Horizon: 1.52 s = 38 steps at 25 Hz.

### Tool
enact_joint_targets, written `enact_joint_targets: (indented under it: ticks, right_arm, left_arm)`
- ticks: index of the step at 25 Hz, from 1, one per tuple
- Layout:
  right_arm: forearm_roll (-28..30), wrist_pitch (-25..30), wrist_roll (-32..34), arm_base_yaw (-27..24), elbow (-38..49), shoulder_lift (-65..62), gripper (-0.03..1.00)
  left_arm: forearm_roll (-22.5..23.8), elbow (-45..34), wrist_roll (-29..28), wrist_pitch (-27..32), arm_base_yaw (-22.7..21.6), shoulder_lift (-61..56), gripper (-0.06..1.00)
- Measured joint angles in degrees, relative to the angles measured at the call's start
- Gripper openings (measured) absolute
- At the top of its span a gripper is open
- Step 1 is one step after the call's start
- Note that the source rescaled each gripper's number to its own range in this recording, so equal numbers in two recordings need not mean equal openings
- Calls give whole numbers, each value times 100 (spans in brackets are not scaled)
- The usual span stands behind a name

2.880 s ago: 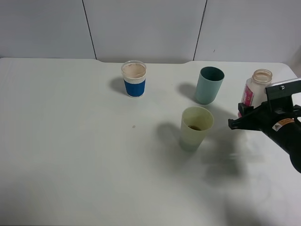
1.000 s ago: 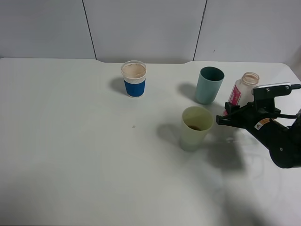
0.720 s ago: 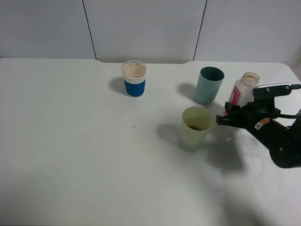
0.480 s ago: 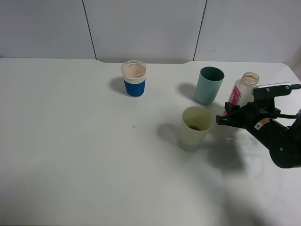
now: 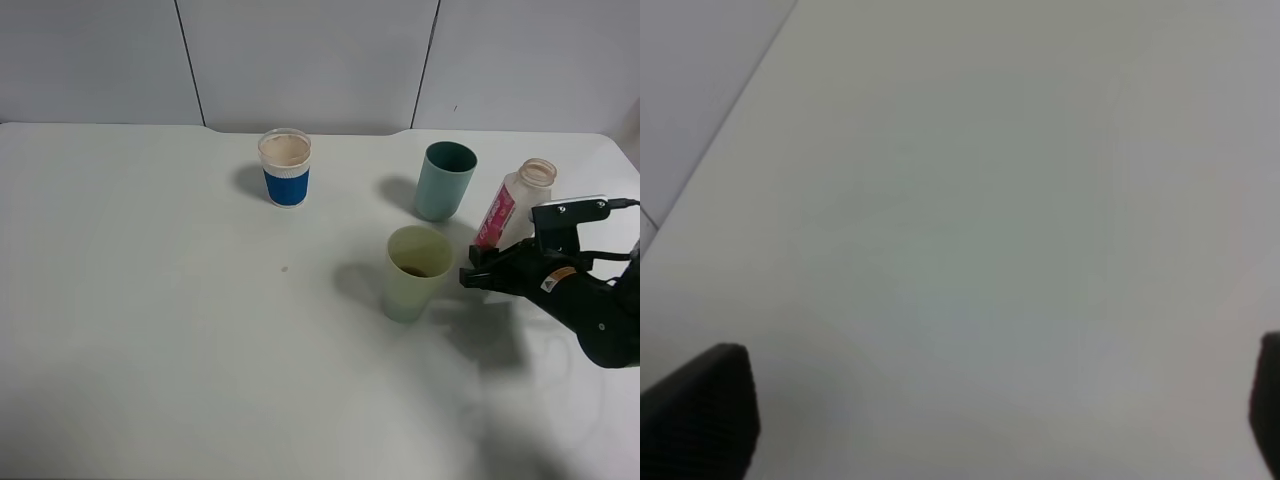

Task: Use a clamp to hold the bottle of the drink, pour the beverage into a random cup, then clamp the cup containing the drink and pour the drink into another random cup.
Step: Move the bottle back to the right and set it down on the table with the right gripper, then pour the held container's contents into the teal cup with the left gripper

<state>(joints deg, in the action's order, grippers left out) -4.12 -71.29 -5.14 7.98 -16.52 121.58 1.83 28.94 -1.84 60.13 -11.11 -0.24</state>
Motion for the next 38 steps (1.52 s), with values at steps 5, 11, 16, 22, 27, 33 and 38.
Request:
enact_joint_targets:
  ticks: [5, 11, 16, 22, 27, 33, 38]
  right_arm:
    - [11, 13, 514, 0, 4, 0, 64]
    - [4, -21, 699, 0, 4, -17, 67]
    - [-171, 10, 748, 0, 4, -33, 69]
    - [-283, 117, 977, 0, 6, -355, 75]
    - [-394, 117, 1020, 0, 6, -829, 75]
    - [-413, 117, 994, 0, 149, -1252, 75]
    - [-491, 126, 816, 0, 465, -1577, 83]
  left_arm:
    - [0, 0, 0, 0, 0, 0, 100]
    - [0, 0, 0, 0, 0, 0, 100]
    - [0, 0, 0, 0, 0, 0, 100]
    - [0, 0, 0, 0, 0, 0, 100]
    - [0, 0, 0, 0, 0, 0, 100]
    - [0, 0, 0, 0, 0, 0, 100]
    - [0, 0, 0, 0, 0, 0, 100]
